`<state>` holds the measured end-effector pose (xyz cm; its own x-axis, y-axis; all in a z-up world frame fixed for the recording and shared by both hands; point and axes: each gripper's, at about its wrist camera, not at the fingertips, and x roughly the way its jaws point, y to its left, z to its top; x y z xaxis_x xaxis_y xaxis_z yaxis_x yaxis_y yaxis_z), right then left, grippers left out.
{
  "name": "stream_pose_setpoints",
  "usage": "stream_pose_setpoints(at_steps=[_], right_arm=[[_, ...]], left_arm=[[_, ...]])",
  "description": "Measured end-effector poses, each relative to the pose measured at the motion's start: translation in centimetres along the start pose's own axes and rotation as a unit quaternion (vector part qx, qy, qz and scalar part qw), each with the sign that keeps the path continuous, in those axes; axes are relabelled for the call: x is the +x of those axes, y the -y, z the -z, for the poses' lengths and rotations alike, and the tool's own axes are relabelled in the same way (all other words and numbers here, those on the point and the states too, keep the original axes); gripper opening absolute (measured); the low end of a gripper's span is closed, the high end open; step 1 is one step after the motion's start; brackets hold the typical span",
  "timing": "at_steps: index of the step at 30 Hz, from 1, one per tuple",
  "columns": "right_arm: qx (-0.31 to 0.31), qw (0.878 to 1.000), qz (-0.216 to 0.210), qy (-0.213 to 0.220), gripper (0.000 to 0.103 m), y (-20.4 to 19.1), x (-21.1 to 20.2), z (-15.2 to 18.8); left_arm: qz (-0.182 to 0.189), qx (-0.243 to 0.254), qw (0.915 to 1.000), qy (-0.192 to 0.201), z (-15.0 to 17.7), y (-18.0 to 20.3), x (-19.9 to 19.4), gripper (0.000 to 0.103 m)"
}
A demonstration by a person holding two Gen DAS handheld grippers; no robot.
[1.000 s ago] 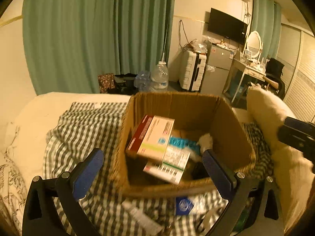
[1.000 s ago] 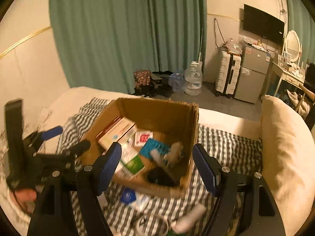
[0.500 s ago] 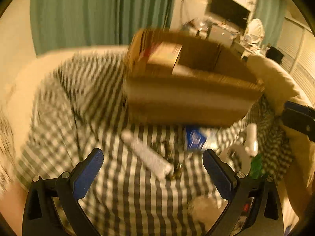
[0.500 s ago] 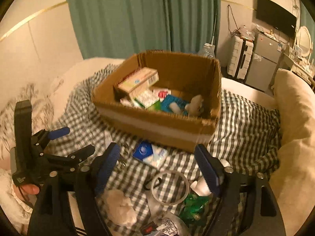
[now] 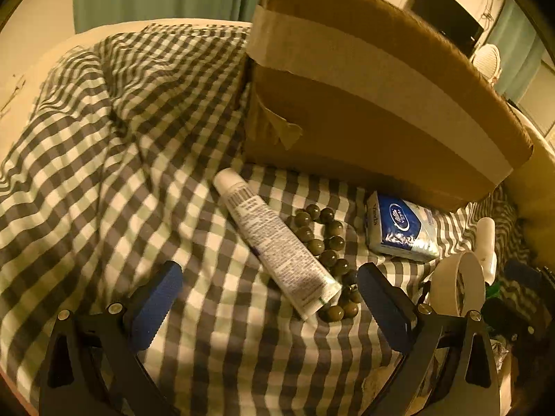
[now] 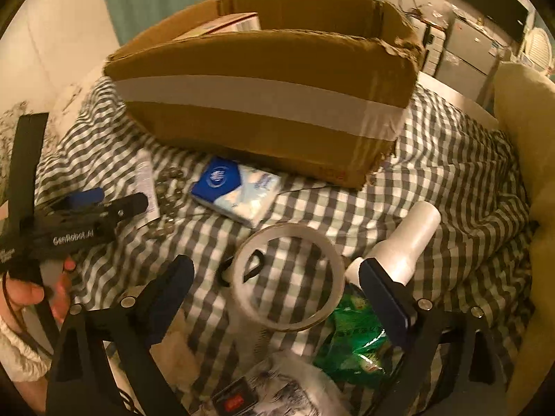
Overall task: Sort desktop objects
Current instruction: 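Grasp the white ointment tube with left tool while right tool grasps the brown tape roll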
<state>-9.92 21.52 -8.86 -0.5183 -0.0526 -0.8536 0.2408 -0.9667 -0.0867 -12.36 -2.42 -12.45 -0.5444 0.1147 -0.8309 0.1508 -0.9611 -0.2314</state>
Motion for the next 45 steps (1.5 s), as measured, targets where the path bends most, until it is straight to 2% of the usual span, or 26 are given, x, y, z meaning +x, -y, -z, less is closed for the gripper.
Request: stream_pose_setpoints(at_steps=[10,12,16,17,22,23,24,26,31,37,42,45], right_arm=[[0.002,0.999,0.024,-0.029,0.097,0.3,2.1,0.2],[0.007,0.999,0.028,-0.035,0.097,0.5,2.5,0.2],[0.002,0.999,0.032,-0.040,0.097,0.4,3.1,0.2],[-0.002,0.999,0.033,-0.043,0.097,0.2,3.2,0.1],[-0.012,0.998,0.036,-0.047,0.097,0.0,3.6,0.5],[-0.016,0.998,0.038,-0.047,0.096,-0.1,3.6,0.5],[-0.019,0.998,0.039,-0.048,0.086,-0.2,3.6,0.6],[-0.016,0.998,0.034,-0.055,0.082,-0.2,3.8,0.7],[-0.007,0.998,0.030,-0.048,0.082,0.2,3.1,0.9],[-0.012,0.999,0.022,-0.032,0.082,-0.2,1.7,0.7],[-0.012,0.999,0.017,-0.037,0.082,-0.3,2.3,0.9],[-0.008,0.999,0.018,-0.041,0.082,-0.2,2.6,1.0]], left_arm=[[0.003,0.002,1.0000,0.000,0.3,0.2,2.2,0.102],[0.006,0.008,0.9999,0.004,0.3,0.5,2.3,0.096],[0.021,0.022,0.9995,0.008,0.3,0.9,2.3,0.076],[0.023,0.026,0.9994,0.008,0.2,1.0,2.2,0.068],[0.037,0.026,0.9990,0.004,0.3,0.7,1.8,0.047],[0.041,0.025,0.9989,0.003,0.3,0.6,1.7,0.043],[0.044,0.025,0.9987,0.001,0.4,0.5,1.6,0.040],[0.045,0.031,0.9985,-0.001,0.8,0.5,1.3,0.037],[0.045,0.034,0.9984,-0.006,1.3,0.0,0.9,0.031],[0.045,0.031,0.9984,-0.015,1.3,-0.4,0.8,0.031],[0.036,0.037,0.9984,-0.024,0.7,0.3,2.1,0.031],[0.031,0.051,0.9981,-0.014,0.7,0.7,2.4,0.029]])
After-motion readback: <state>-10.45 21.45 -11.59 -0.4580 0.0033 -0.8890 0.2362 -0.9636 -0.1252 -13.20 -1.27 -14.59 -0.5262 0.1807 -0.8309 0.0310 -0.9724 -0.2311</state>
